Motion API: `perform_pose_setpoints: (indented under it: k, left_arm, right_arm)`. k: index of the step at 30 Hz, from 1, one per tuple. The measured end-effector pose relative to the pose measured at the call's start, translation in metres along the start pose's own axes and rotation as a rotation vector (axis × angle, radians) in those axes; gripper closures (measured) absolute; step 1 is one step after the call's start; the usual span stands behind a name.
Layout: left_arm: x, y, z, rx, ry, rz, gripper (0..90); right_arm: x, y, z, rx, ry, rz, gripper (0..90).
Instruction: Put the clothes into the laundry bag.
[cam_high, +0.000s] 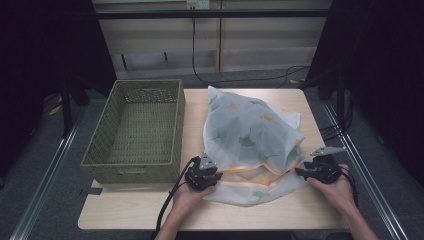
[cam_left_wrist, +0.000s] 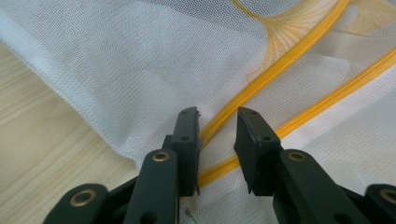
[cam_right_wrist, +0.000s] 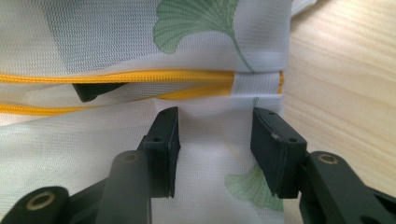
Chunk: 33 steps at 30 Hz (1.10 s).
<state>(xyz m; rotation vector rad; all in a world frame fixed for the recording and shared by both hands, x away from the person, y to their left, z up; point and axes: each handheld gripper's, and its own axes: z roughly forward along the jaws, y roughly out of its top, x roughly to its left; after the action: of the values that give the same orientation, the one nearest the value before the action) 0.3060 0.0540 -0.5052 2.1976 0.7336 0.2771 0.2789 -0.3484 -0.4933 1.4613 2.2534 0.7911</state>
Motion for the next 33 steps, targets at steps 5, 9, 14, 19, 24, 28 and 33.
perform_pose_setpoints:
  k: [5,9,14,19,24,28,33]
  left_arm:
    - [0.0,-0.003,-0.001,-0.012,-0.001,-0.009,69.3]
    - [-0.001,-0.003,-0.001,-0.013,0.008,-0.004,69.3]
    - [0.002,-0.003,-0.001,-0.007,-0.011,-0.001,69.3]
    - [0.002,-0.002,-0.001,-0.007,-0.009,0.005,69.4]
    - [0.002,-0.002,-0.002,-0.005,-0.008,0.006,69.4]
    - [0.001,-0.003,-0.001,-0.019,-0.009,0.001,69.5]
    - [-0.001,-0.003,-0.001,-0.014,0.002,-0.003,69.6]
  right_arm:
    - [0.006,-0.006,-0.005,-0.013,0.01,-0.025,85.6]
    - [0.008,-0.006,-0.007,0.003,0.01,-0.014,90.0]
    - [-0.001,-0.002,-0.014,-0.076,-0.002,0.037,67.1]
    - [-0.011,0.006,-0.008,-0.101,-0.033,0.04,46.2]
    - [-0.019,0.015,0.01,-0.068,0.013,0.044,44.0]
    - [-0.018,0.014,0.016,-0.06,0.058,0.053,65.2]
    - [-0.012,0.009,-0.007,-0.102,0.067,0.069,83.8]
